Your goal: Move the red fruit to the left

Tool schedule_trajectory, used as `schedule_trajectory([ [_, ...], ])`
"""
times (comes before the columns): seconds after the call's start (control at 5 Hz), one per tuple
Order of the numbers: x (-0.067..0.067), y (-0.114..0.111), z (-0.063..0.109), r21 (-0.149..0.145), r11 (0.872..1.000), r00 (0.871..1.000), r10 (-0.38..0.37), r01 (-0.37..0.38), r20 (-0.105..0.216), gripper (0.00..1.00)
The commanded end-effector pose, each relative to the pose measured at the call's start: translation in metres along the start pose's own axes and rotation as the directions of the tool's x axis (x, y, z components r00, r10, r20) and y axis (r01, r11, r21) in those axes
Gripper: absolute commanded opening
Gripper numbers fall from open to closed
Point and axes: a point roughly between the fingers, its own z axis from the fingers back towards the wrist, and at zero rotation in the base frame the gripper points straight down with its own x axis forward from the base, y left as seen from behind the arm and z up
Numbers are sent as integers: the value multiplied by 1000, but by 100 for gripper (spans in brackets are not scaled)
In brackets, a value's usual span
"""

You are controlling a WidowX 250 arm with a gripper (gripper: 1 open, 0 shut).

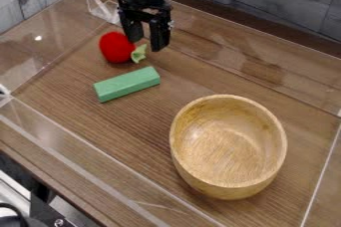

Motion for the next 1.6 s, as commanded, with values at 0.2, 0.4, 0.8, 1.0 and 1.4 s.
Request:
schedule_trajectory([
  [0.2, 11, 2, 38, 31, 992, 988, 119, -122, 95, 100],
  [0.4, 16, 2, 40, 30, 995, 991, 96, -99, 91, 100],
  [0.8, 10, 2, 43, 20, 994, 992, 106, -108, 70, 100],
  [1.0, 0, 1, 48, 14, 991, 989, 136, -137, 62, 100],
  [1.4, 3, -12, 56, 10, 985, 984, 169, -170, 49, 100],
])
